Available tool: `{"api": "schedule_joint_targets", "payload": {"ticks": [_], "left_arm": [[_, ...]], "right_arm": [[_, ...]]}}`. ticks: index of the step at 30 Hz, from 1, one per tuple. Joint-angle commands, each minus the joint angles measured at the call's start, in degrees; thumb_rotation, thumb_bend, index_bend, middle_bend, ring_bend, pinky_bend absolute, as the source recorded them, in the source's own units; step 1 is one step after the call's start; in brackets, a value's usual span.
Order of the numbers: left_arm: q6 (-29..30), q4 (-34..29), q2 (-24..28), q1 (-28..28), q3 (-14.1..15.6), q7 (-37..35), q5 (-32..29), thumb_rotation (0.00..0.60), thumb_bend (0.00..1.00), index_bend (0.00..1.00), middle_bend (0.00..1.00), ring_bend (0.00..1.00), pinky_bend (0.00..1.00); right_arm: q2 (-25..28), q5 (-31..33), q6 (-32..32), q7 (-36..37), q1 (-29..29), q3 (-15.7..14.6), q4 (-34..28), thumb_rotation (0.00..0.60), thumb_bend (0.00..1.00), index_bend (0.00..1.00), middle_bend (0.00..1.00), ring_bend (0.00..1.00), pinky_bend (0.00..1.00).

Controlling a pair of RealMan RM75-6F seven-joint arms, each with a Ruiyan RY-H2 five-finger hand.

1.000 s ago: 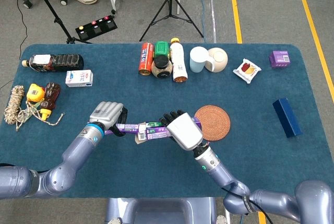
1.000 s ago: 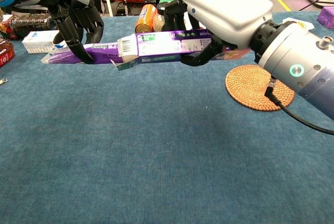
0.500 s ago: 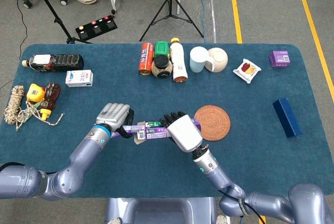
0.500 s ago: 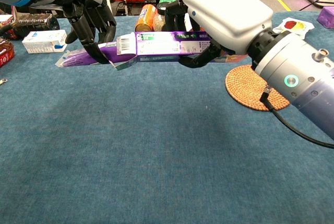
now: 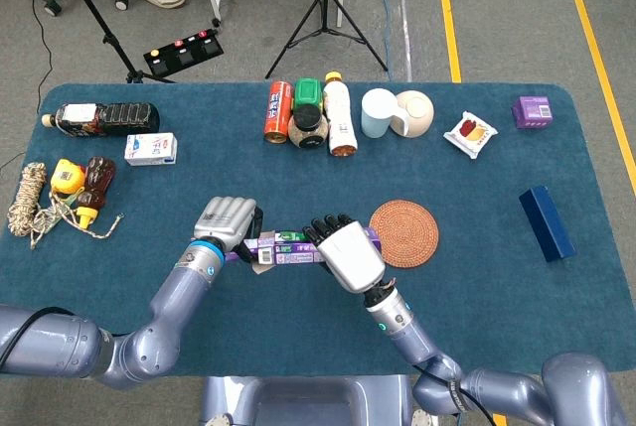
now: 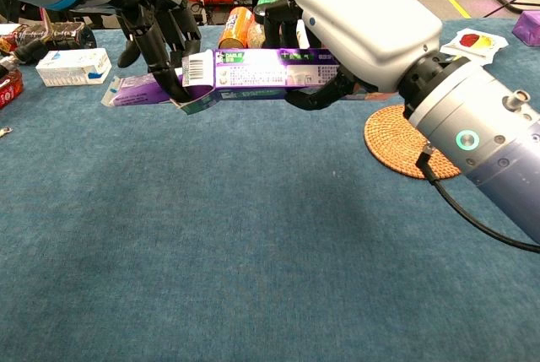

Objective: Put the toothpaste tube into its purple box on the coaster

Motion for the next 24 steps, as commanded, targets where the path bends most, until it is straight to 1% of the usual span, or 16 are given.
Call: {"api": "schedule_joint_targets", "payload": {"ticks": [1,5,7,10,13,15,16,18,20,21,24], "left_arm": [[1.8,-0.2,-1.5,-0.2,-1.5,-1.0,0.2,0.600,0.29,0.71,0.59,0.52,0.66],[4.0,-0.5,-2.7,0.1,-2.2,-1.4,2.2,0.600,0.29,0.71,0.59,0.52,0.66],[5.1,-0.8,-3.2,0.3,-2.3,-1.5,3.1,0.600,0.28,0.71,0.57,0.52,0.65],[6.3,-1.3,-3.9,0.6,-2.4,-1.5,4.1,0.600,0.28,0.65,0.48,0.47,0.61],[8.0,-1.5,-4.8,0.7,-2.5,-0.8,4.2,0.600,0.28,0.50,0.34,0.37,0.56],[8.7,-1.8,-5.1,1.1,-2.7,-1.0,4.9,0.600,0.28,0.35,0.21,0.28,0.53],[8.9,-2.1,-5.1,1.4,-2.9,-1.2,5.5,0.600,0.28,0.29,0.17,0.25,0.51],[9.4,-2.9,-4.7,2.2,-3.4,-1.8,6.7,0.600,0.28,0.12,0.06,0.18,0.47],[9.9,-3.7,-4.2,3.0,-3.8,-2.4,8.2,0.600,0.27,0.03,0.01,0.15,0.46],[10.1,-4.1,-4.0,3.3,-3.9,-2.7,8.8,0.600,0.27,0.01,0.00,0.15,0.46],[10.3,-6.1,-2.4,4.5,-4.8,-3.7,10.3,0.600,0.27,0.00,0.00,0.15,0.46]], "right_arm": [[0.0,-0.1,0.0,0.3,-0.1,0.0,-0.1,0.600,0.44,0.51,0.58,0.56,0.67],[0.2,-0.1,0.2,1.1,-0.3,0.1,-0.4,0.600,0.44,0.51,0.58,0.56,0.67],[0.3,-0.1,0.2,1.5,-0.4,0.2,-0.5,0.600,0.44,0.51,0.58,0.56,0.67],[0.3,-0.1,0.4,1.9,-0.5,0.3,-0.7,0.600,0.44,0.51,0.58,0.57,0.67],[0.0,1.1,0.5,3.9,-1.0,1.0,-2.0,0.600,0.45,0.52,0.59,0.57,0.67],[0.1,1.8,0.4,4.8,-1.1,1.4,-2.6,0.600,0.45,0.52,0.59,0.57,0.68],[0.3,2.1,0.3,5.1,-1.2,1.7,-2.7,0.600,0.46,0.53,0.59,0.57,0.68],[0.7,2.7,0.2,5.9,-1.4,2.0,-3.0,0.600,0.46,0.53,0.60,0.58,0.68],[1.0,3.2,0.1,6.7,-1.7,2.2,-3.0,0.600,0.46,0.53,0.60,0.58,0.68],[1.1,3.3,0.1,7.1,-1.8,2.3,-3.0,0.600,0.47,0.53,0.60,0.58,0.68],[1.4,4.4,0.0,9.4,-2.3,2.7,-3.0,0.600,0.48,0.53,0.61,0.58,0.68]]}}
